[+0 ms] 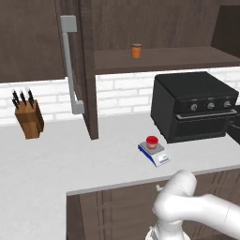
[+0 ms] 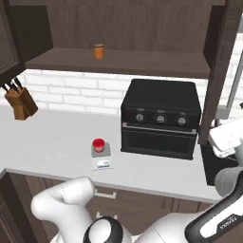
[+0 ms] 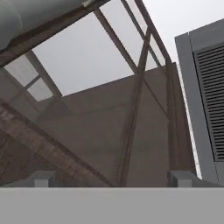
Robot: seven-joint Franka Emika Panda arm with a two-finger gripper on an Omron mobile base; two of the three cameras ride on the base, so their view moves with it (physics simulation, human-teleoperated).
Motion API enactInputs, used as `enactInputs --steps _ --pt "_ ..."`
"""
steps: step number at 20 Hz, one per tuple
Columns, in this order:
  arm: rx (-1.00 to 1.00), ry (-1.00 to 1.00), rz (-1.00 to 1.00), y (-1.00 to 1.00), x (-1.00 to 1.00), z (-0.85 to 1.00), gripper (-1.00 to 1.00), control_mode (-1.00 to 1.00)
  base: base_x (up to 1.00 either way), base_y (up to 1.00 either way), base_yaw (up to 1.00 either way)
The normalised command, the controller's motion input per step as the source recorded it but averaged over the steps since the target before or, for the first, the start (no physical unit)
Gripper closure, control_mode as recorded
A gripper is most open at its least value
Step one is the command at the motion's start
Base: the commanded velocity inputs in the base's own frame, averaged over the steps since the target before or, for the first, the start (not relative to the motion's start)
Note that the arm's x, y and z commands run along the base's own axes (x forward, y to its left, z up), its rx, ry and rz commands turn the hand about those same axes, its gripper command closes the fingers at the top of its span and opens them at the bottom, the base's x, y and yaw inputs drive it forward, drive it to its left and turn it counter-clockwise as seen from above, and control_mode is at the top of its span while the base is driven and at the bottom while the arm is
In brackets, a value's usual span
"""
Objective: Pick the jam and place it on the digital scale for weighing, and close the cabinet.
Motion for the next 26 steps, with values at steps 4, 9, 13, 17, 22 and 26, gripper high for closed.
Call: enactInputs --steps 4,9,13,17,22,26 --pt "-0.13 0.16 0.0 0.83 0.65 0.09 -1.0 -1.0 0.0 0.0 0.0" --pt "-0.11 0.2 -0.01 0.94 0.59 0.18 -1.0 -1.0 0.0 0.0 0.0" --pt "-0.08 0.25 -0.06 0.83 0.65 0.23 -1.0 -1.0 0.0 0.0 0.0" --pt "-0.08 0.34 -0.18 0.64 0.81 0.18 -1.0 -1.0 0.0 0.0 0.0" --pt "-0.09 0.35 -0.2 0.48 0.91 0.13 -1.0 -1.0 0.0 0.0 0.0" --pt "-0.1 0.28 -0.18 0.28 1.0 0.0 -1.0 -1.0 0.0 0.0 0.0"
